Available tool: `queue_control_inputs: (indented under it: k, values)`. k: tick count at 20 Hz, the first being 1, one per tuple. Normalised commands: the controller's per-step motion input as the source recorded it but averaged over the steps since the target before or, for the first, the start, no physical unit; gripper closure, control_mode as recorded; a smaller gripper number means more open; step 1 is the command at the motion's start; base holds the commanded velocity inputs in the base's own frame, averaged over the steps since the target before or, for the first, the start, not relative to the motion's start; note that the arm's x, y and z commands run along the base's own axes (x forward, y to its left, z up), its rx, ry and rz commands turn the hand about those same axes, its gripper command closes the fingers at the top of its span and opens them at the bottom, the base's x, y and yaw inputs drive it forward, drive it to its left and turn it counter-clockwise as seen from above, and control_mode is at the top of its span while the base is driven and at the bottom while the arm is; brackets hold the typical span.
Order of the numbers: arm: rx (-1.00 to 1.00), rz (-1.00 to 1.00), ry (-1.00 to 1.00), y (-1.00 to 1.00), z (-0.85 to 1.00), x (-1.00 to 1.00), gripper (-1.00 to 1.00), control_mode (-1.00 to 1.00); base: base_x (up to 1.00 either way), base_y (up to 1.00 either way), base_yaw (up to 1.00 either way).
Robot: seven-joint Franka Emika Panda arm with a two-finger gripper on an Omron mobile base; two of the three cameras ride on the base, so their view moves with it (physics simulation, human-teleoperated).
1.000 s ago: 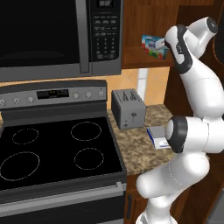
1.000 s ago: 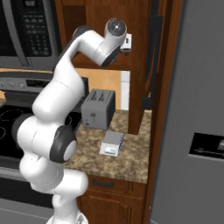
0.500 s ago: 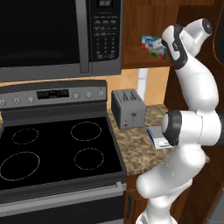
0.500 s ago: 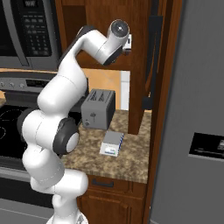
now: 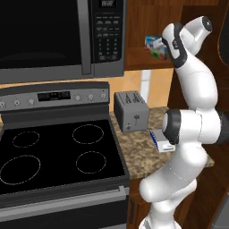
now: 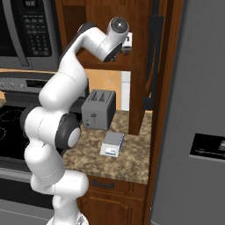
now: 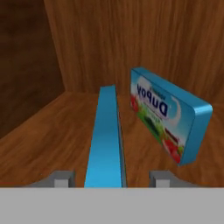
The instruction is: Pick the boxed food and place it on the digital scale for weighing, and close the cabinet.
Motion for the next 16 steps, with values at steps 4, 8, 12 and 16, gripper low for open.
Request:
queue_control_inputs:
  k: [4, 8, 12, 16]
  values:
    - [0.0, 0.0, 0.0, 0.12, -0.09, 0.0, 1.0, -1.0, 0.0, 0.0, 0.0]
    - [0.0, 0.0, -0.19, 0.0, -0.14, -0.23, 1.0, -1.0, 0.0, 0.0, 0.0]
    - [0.0, 0.0, -0.38, 0.16, 0.05, -1.0, 1.0, -1.0, 0.0, 0.0, 0.0]
    - [0.0, -0.08, -0.1, 0.34, 0.17, -1.0, 1.0, -1.0, 0.0, 0.0, 0.0]
